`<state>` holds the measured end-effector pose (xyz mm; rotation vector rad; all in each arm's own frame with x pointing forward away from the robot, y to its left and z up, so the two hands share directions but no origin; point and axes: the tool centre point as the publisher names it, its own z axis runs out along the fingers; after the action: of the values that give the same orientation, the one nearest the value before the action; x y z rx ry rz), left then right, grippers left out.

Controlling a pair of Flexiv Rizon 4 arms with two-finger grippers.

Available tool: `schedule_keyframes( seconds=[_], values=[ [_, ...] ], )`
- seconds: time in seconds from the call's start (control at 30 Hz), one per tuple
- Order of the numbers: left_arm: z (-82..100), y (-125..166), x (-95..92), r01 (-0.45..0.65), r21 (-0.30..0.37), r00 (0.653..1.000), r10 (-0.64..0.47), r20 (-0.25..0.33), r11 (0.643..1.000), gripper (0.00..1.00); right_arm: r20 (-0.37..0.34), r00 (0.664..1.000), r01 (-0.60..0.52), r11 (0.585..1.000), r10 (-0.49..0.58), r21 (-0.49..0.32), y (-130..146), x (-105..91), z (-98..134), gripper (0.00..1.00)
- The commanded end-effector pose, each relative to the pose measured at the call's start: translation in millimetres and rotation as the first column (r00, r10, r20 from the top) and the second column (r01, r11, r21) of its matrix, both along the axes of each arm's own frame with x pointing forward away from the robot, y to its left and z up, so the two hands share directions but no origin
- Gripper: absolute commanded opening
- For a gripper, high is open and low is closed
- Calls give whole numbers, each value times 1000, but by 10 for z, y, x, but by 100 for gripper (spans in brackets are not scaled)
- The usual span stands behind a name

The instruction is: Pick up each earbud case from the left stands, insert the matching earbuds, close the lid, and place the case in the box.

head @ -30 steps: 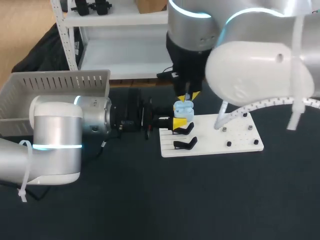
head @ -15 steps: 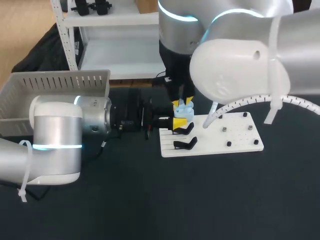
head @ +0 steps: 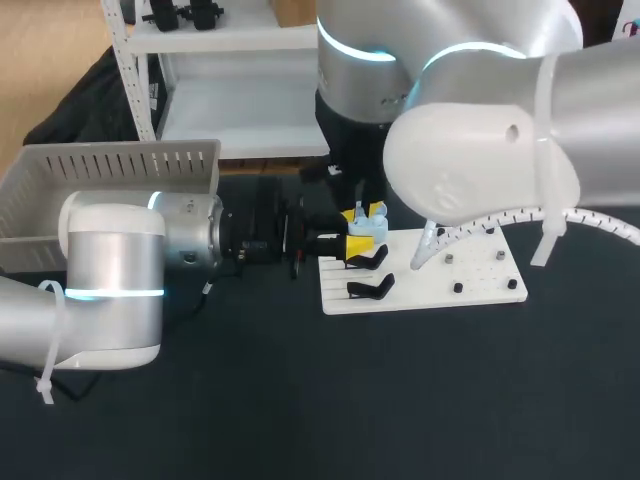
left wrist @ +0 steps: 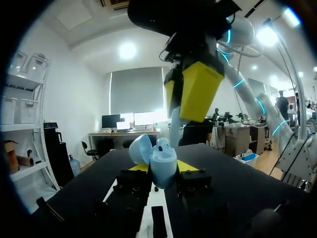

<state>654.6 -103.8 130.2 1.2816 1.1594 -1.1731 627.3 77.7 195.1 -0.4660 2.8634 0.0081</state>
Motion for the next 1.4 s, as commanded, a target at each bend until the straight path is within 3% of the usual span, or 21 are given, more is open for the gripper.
schedule_keyframes(
  seconds=[0.03,1.4],
  values=[
    [-1,-5,-15,-7,0,1000,7,2,1000,0,4,1000,5,1000,-5,5,-31,17,-34,0],
    [-1,-5,-15,-7,0,1000,7,2,1000,0,1,1000,-27,1000,27,7,-26,116,-130,0]
  ],
)
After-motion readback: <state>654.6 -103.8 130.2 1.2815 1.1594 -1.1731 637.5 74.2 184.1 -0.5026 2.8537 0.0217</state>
